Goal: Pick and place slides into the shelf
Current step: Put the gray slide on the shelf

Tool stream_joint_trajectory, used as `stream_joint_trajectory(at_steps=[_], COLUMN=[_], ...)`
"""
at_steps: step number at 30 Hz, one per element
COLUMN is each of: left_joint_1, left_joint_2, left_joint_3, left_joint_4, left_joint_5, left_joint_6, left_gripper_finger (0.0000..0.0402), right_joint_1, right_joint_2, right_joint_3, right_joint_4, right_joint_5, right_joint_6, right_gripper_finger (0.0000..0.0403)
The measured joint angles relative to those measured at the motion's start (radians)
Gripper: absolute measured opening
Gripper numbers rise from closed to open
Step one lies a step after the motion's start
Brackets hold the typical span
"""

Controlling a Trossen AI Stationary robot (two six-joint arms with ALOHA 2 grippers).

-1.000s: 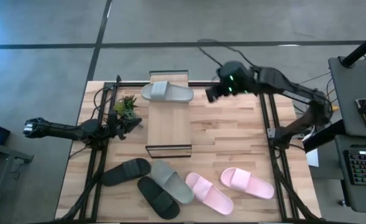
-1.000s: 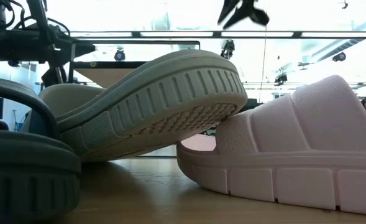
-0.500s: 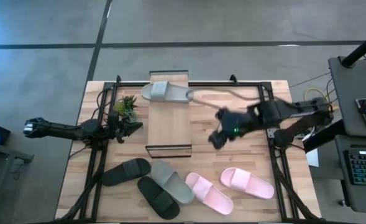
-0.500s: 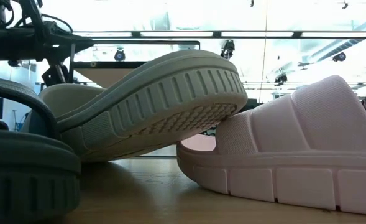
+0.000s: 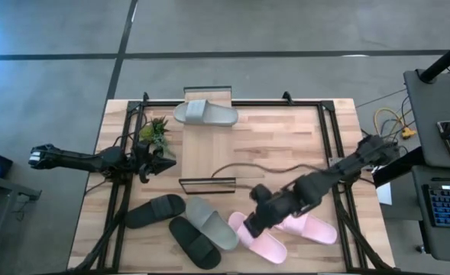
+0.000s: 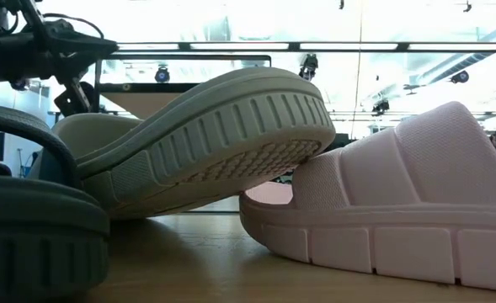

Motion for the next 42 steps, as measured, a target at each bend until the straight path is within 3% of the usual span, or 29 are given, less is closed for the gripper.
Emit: stream_joint_trajectory(at_steps=[6,10,15,19,26,32,37,42], left_joint_1=[-0.005,-0.029,-0.071,-0.1,-0.108,-0.108,-0.108,-0.107], left_joint_2=[0.019,0.047,0.098,0.124,0.103,0.051,-0.013,-0.067], left_joint_3=[0.066,0.184,0.343,0.429,0.461,0.459,0.459,0.459], left_joint_4=[-0.036,-0.283,-0.679,-0.852,-0.98,-1.201,-1.195,-1.194], left_joint_5=[0.073,0.128,0.208,0.32,0.44,0.452,0.45,0.445], left_joint_6=[-0.1,-0.107,-0.026,0.123,0.295,0.374,0.378,0.376], left_gripper_finger=[0.0,0.0,0.0,0.0,0.0,0.0,0.0,0.0], right_joint_1=[0.055,0.11,0.184,0.206,0.151,0.069,0.013,-0.024], right_joint_2=[0.097,0.151,0.215,0.288,0.481,0.598,0.681,0.747], right_joint_3=[0.0,0.0,0.0,0.002,0.109,0.313,0.512,0.67], right_joint_4=[0.118,0.217,0.225,0.294,0.559,0.515,0.277,0.159], right_joint_5=[0.051,0.193,0.437,0.551,0.651,0.67,0.623,0.542], right_joint_6=[0.018,0.172,0.522,0.726,0.74,0.718,0.782,0.806], right_gripper_finger=[0.0203,0.0203,0.0203,0.0203,0.0203,0.0203,0.0203,0.0203])
